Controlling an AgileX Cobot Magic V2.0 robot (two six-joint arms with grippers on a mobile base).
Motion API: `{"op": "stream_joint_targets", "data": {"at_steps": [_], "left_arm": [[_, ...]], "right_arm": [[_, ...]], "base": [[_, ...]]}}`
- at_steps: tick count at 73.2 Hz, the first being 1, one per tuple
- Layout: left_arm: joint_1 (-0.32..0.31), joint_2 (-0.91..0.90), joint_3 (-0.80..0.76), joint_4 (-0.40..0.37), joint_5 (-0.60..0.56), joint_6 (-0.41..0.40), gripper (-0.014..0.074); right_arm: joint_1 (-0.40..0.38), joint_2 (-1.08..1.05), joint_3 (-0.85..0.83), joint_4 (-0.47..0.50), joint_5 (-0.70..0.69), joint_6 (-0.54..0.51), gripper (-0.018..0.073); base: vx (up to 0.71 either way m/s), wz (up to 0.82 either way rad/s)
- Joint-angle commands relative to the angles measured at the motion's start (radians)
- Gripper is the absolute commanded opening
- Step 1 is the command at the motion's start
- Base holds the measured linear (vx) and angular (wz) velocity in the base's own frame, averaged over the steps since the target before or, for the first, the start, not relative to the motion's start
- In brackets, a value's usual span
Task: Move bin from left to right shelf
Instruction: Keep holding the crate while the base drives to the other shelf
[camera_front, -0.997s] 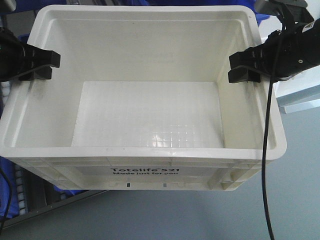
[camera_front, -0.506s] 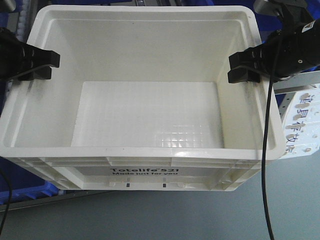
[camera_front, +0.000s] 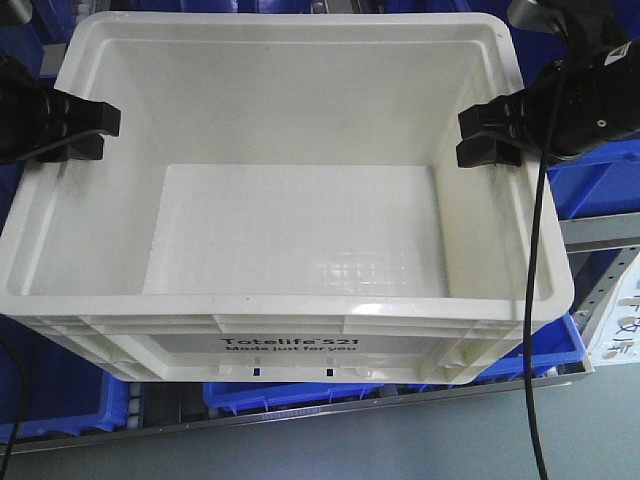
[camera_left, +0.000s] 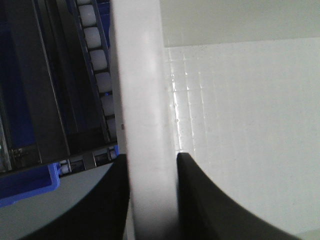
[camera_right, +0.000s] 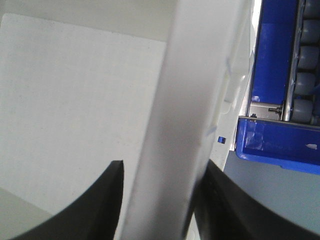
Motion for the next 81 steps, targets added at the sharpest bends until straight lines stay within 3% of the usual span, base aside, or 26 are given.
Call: {"op": "stream_joint_targets", "data": {"at_steps": [1,81], "left_arm": [[0.001,-0.042,-0.042,0.000,-0.102,0.012,-0.0006],[0.001,-0.042,-0.042,0.001,-0.102,0.012,-0.0006]], "right_arm": [[-0.001,-0.052,-0.041,0.041,-0.042,-0.051,-0.0005],[-0.001,-0.052,-0.041,0.041,-0.043,-0.051,-0.0005]], "base": [[0.16,-0.02],[0.17,0.08]]}}
